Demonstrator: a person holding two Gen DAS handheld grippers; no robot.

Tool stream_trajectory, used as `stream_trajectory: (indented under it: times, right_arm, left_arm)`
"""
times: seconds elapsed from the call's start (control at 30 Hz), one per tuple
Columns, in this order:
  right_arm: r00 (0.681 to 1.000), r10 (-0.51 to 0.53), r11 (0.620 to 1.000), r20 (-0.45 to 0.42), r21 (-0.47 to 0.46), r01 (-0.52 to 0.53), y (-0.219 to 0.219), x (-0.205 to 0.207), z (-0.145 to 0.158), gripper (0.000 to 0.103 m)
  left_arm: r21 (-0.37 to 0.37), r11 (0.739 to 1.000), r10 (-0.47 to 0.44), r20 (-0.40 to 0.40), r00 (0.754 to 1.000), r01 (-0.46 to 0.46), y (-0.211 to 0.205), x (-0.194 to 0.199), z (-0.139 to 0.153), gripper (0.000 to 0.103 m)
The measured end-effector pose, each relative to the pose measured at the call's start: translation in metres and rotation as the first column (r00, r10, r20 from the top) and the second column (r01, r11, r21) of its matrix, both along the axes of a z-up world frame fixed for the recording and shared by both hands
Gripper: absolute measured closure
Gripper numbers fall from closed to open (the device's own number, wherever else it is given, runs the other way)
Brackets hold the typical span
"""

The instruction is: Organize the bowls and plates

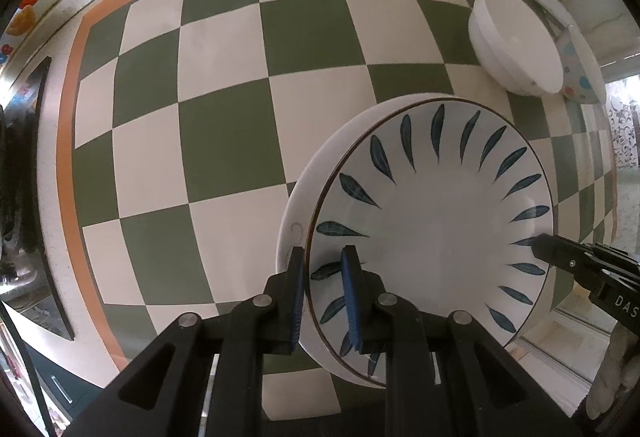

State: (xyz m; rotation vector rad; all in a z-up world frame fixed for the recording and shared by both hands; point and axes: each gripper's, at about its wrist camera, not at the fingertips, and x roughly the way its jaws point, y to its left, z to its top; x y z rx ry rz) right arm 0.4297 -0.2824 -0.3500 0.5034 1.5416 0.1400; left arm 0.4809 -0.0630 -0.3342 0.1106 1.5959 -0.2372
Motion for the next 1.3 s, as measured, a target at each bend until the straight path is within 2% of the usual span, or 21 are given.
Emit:
stream_trajectory:
  times: [0.43, 0.7, 0.93, 1.1, 1.3]
  right_arm:
    - [0.999, 0.03, 0.999, -0.017, -0.016, -0.03, 0.009, 0.001, -0.012, 0.096]
    - [0.999, 0.044, 0.999, -0.03, 0.016, -0.044, 0.006, 0.006, -0.015, 0.093]
    - [0.997, 0.063, 0.998, -0.041, -0.013, -0.063, 0.01, 0.007, -0.012, 0.092]
    - [0.997, 0.074, 0.996, -0.011, -0.052, -0.075, 0.012, 0.006, -0.001, 0.092]
    - [0.997, 0.064, 0.995, 0.05, -0.084, -0.06, 0.021, -0.011, 0.026, 0.09]
  left_arm:
    - [0.022, 0.999, 0.041, -0.006, 0.999, -0.041, -0.009, 0.0, -0.005, 0.086]
    - [0.031, 0.996, 0.086, 0.008, 0.996, -0.086, 0.001, -0.008, -0.002, 0.086]
    - [0.024, 0.991, 0.129, -0.008, 0.992, -0.129, 0.008, -0.016, -0.001, 0.085]
    - [0.035, 0.992, 0.122, 0.005, 0.993, -0.122, 0.01, -0.02, 0.007, 0.085]
    - [0.031, 0.994, 0.103, 0.079, 0.992, -0.105, 0.014, -0.043, 0.041, 0.085]
